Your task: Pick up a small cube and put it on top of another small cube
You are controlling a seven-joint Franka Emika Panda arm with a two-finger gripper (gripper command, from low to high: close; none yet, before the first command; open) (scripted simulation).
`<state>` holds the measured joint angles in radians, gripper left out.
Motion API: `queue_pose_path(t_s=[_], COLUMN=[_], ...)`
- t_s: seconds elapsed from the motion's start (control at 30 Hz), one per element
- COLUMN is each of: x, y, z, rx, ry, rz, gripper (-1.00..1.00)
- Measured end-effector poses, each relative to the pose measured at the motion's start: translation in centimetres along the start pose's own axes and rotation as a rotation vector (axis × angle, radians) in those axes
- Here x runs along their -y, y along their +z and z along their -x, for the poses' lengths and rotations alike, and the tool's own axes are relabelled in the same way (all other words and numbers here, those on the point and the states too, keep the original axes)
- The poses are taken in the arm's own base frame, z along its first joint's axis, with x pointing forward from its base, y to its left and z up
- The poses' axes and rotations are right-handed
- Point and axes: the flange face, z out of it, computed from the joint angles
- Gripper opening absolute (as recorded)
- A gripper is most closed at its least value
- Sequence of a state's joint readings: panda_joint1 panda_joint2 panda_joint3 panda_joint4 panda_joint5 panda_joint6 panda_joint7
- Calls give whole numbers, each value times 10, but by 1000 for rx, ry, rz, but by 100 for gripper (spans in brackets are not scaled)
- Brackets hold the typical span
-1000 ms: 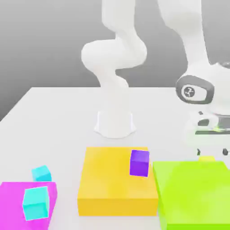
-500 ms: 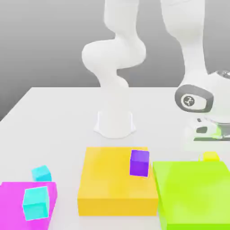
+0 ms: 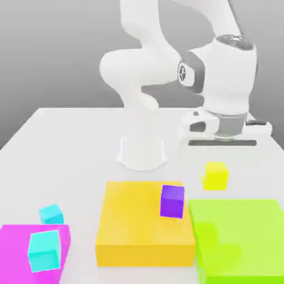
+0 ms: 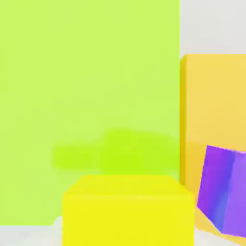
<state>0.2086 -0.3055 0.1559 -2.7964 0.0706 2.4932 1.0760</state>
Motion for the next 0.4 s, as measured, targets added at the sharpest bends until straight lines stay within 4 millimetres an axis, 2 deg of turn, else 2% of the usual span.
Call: queue_pose_path(t_s=[0.1, 0.13, 0.3, 0.33, 0.4], x=[-29, -34, -40, -40, -40], y=[-17, -15, 34, 40, 40], z=[-27, -32, -37, -36, -36], rx=[4, 5, 4, 4, 4], ry=[-5, -5, -6, -7, -7], rz=[-2, -3, -2, -2, -2], gripper=[-100, -100, -100, 100, 100])
